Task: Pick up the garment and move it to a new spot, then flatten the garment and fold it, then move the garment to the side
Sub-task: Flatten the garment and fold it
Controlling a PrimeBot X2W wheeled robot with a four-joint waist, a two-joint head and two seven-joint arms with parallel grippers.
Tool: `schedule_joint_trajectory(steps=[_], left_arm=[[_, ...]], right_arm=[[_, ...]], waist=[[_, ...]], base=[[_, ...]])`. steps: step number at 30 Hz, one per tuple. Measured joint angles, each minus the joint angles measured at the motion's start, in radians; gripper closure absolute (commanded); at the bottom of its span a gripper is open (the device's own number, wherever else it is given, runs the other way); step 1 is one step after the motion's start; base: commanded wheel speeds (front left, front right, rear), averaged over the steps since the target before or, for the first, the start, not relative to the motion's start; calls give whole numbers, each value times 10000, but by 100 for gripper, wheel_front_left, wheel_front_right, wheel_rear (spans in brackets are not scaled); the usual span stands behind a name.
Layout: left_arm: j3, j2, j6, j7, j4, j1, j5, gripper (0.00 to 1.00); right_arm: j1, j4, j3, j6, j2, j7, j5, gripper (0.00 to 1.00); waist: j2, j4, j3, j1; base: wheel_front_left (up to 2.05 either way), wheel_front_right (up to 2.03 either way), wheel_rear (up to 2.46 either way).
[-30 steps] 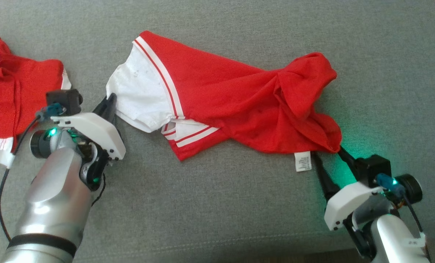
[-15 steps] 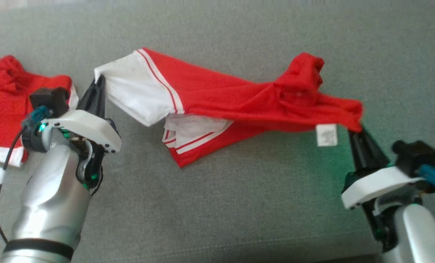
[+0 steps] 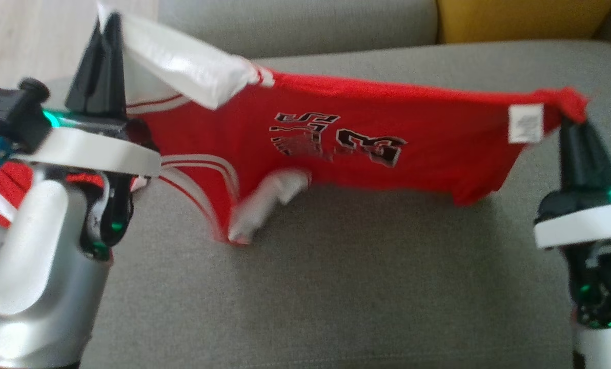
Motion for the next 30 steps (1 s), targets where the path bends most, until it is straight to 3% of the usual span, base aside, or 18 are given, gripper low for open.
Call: schedule_joint_trajectory(steps=[8, 16, 23, 27, 30], left_arm=[[-12, 453, 523, 1093, -2784, 86, 299, 100], [-58, 491, 681, 1534, -3114, 493, 244, 100], [-280, 428, 274, 1496, -1747, -349, 44, 100], [-387, 326, -142, 1154, -823, -1545, 109, 100], [-468, 94, -637, 621, 736, -3613, 349, 100]], right_arm=[[-331, -1227, -541, 0, 61, 512, 550, 100], [-464, -1260, -759, 0, 209, 832, 746, 100], [-1719, -282, -740, 0, 221, 851, 709, 100], [-2828, 491, -648, 0, 17, 786, 671, 100], [-4824, 1722, -322, 0, -244, 428, 746, 100]], waist=[[1, 58, -668, 0], [0, -35, -597, 0], [0, -36, -137, 0], [0, -31, 222, 0], [0, -33, 826, 1]], base=[[0, 0, 0], [0, 0, 0], [0, 0, 0], [0, 0, 0], [0, 0, 0]])
